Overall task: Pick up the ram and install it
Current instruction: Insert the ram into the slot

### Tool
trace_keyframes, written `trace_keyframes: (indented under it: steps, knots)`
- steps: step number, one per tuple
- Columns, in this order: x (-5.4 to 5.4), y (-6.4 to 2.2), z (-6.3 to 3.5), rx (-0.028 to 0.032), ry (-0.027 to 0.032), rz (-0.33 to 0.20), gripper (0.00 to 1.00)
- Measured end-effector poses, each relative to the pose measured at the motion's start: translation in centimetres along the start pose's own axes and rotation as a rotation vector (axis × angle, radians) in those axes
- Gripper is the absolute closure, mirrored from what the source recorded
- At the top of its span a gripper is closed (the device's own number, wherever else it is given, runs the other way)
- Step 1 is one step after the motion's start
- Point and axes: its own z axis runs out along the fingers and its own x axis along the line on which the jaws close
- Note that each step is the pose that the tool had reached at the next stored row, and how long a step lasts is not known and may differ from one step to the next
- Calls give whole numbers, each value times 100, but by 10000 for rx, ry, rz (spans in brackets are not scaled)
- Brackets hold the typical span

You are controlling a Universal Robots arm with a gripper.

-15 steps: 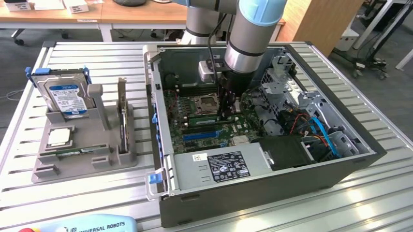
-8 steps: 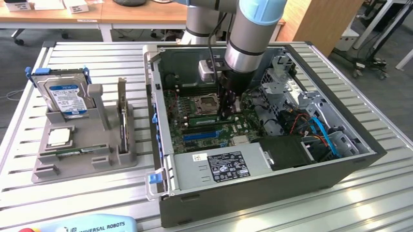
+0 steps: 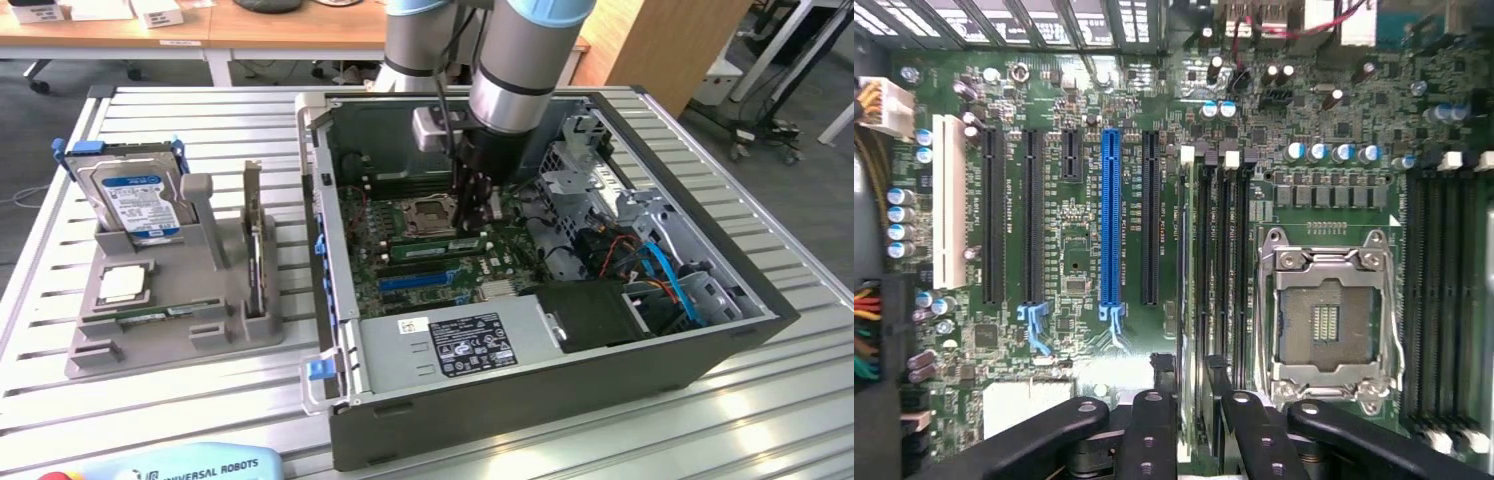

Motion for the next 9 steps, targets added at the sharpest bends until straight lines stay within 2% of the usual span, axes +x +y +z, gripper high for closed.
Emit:
trace_keyframes:
  steps: [9]
  knots:
    - [-4,6,-175,0,0,-1,75]
